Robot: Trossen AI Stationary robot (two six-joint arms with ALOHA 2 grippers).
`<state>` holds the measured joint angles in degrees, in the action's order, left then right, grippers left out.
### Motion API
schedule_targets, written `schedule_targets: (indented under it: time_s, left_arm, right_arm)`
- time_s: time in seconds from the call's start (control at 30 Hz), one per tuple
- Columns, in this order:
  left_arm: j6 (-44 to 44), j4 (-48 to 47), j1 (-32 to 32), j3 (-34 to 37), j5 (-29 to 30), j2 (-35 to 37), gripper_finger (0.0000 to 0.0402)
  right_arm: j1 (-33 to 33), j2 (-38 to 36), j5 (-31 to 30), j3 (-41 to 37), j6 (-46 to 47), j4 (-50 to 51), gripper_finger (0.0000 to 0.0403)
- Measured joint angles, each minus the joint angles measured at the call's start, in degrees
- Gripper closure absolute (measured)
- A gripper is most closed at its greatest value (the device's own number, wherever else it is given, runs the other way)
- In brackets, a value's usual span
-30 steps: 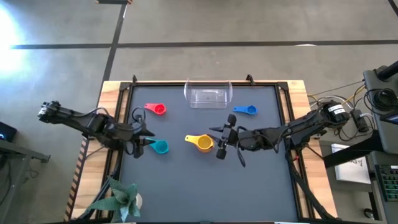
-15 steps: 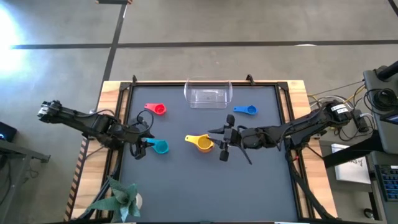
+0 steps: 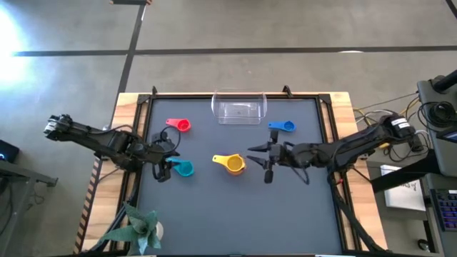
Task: Nest measuring cups in basket
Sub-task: Stack the light blue measuring cup on top of the yellow measuring cup
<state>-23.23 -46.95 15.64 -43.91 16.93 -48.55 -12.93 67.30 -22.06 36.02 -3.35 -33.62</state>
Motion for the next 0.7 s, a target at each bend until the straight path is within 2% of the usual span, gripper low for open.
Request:
schedule_targets:
  time_s: [0.33, 0.63, 0.7]
  left_arm:
    - [-0.82, 0.73, 0.0, -0.44, 0.55, 0.25, 0.0252]
    - [-1.29, 0.34, 0.0, -0.38, 0.08, 0.08, 0.0252]
    - [-1.35, 0.09, 0.0, -0.2, -1.48, -0.38, 0.0252]
  right_arm:
    - [1.04, -6.79, -0.44, -5.76, -0.19, -3.5, 0.0292]
    - [1.86, -7.62, -0.44, -7.44, 0.32, -5.71, 0.0294]
    - [1.86, -7.55, -0.44, -7.44, 0.3, -5.71, 0.0294]
